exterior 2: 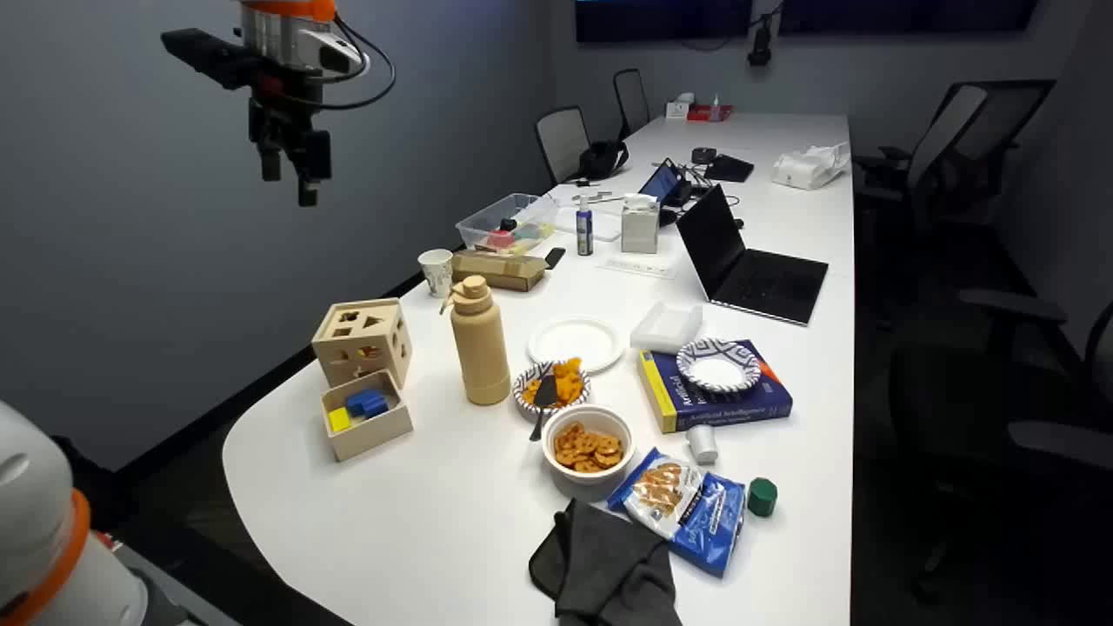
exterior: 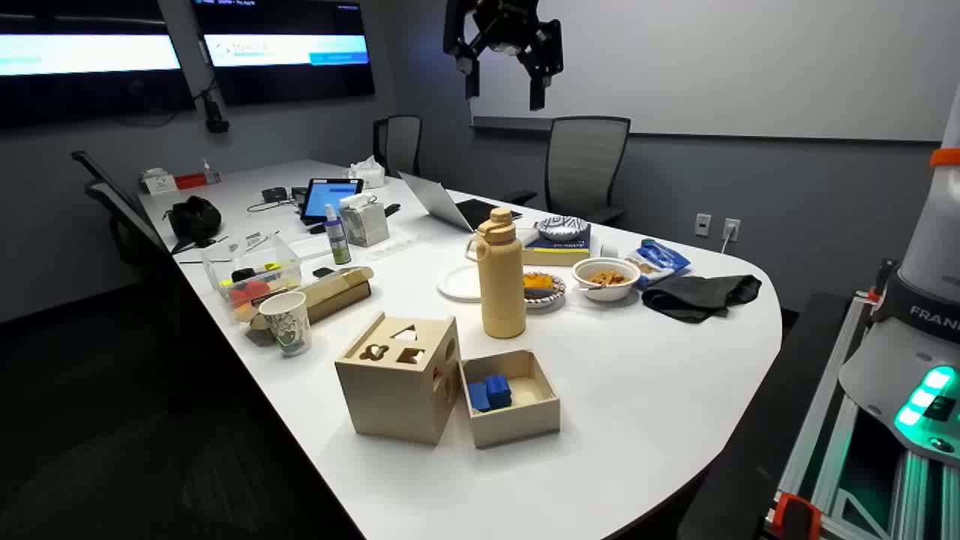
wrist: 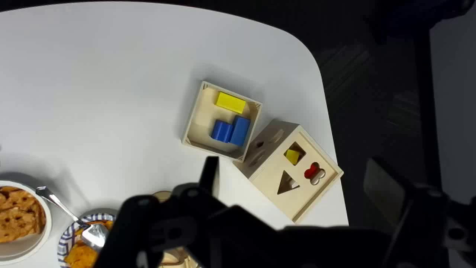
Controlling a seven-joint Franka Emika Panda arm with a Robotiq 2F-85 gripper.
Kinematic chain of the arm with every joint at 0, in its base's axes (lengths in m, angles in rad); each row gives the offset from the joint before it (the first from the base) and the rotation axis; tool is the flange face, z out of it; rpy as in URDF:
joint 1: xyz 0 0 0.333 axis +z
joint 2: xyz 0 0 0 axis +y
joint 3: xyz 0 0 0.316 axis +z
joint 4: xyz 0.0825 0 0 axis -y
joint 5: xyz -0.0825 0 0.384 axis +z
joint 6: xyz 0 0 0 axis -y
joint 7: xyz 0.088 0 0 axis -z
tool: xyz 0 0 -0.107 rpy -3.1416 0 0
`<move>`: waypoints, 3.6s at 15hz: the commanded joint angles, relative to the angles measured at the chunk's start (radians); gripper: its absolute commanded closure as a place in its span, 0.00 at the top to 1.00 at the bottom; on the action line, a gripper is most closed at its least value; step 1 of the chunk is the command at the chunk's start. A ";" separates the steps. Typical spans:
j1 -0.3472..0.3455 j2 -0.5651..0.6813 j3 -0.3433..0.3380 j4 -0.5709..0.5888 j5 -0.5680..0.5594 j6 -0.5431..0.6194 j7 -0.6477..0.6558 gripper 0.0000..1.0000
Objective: Use the spatula to stir the contents in the bowl
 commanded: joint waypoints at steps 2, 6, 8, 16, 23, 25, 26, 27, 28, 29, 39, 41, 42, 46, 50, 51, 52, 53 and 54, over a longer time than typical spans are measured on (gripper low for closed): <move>-0.016 0.022 0.013 0.003 -0.038 0.022 0.023 1.00; -0.039 0.105 0.016 0.009 -0.172 0.067 0.057 1.00; -0.051 0.166 0.010 0.017 -0.264 0.088 0.094 1.00; -0.058 0.363 -0.054 -0.002 -0.492 0.150 0.243 1.00; -0.071 0.405 -0.114 -0.071 -0.508 0.136 0.054 1.00; -0.081 0.406 -0.130 -0.096 -0.512 0.186 0.005 1.00; -0.066 0.421 -0.125 -0.061 -0.492 0.142 0.056 1.00; -0.070 0.421 -0.130 -0.071 -0.493 0.155 0.036 1.00; -0.073 0.422 -0.133 -0.076 -0.493 0.162 0.026 1.00; -0.076 0.421 -0.134 -0.078 -0.494 0.165 0.019 1.00; -0.080 0.512 -0.186 -0.076 -0.602 0.390 0.097 1.00; -0.064 0.541 -0.205 -0.097 -0.682 0.495 0.136 1.00; -0.052 0.555 -0.216 -0.108 -0.730 0.545 0.165 1.00; 0.024 0.597 -0.297 -0.145 -0.970 0.692 0.335 1.00; 0.069 0.633 -0.349 -0.160 -1.211 0.738 0.523 1.00; 0.068 0.643 -0.348 -0.157 -1.256 0.740 0.560 1.00; 0.064 0.652 -0.343 -0.157 -1.300 0.741 0.594 1.00; 0.059 0.664 -0.337 -0.154 -1.340 0.738 0.626 1.00; 0.054 0.675 -0.332 -0.149 -1.378 0.732 0.658 1.00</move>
